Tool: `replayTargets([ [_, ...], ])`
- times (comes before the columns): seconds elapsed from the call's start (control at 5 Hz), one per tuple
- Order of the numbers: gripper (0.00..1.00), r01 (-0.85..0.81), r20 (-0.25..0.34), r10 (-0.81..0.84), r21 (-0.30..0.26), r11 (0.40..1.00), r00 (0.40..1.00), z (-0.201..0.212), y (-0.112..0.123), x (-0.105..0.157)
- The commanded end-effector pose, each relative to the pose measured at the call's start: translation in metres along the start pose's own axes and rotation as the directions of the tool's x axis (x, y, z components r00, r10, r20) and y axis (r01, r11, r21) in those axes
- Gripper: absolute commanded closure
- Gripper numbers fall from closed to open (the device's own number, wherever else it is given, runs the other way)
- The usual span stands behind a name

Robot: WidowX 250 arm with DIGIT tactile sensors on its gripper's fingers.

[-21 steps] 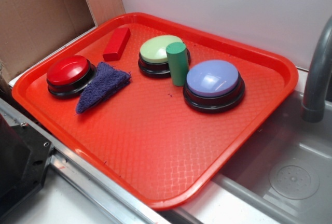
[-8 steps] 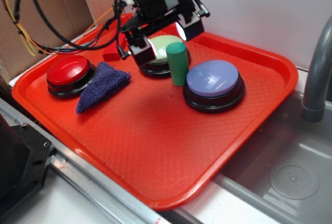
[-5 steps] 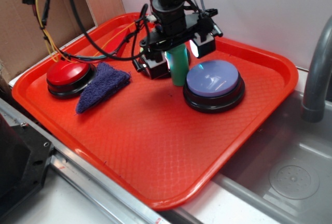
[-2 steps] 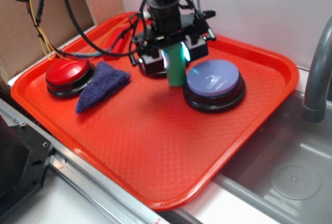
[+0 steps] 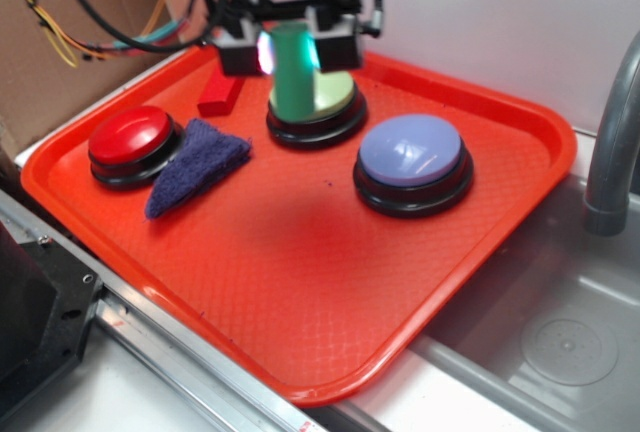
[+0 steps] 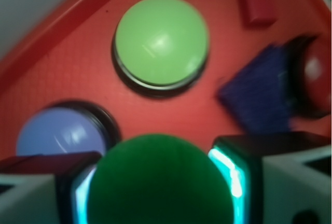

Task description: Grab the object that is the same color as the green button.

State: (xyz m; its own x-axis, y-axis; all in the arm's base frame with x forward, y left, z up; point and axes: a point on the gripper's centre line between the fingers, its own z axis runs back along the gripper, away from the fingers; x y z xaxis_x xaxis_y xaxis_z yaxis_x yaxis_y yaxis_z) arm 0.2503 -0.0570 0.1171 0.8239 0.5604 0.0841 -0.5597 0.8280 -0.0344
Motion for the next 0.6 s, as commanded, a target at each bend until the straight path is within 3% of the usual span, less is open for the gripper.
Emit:
replayTargets([
  [0.0,1.0,0.28,0.082,-0.272,-0.116,0.953,0.959,0.069,0.026,-0.021],
  [0.4,1.0,0.349,0.121,-0.329,-0.236,0.907,0.937,0.093,0.061,-0.04],
])
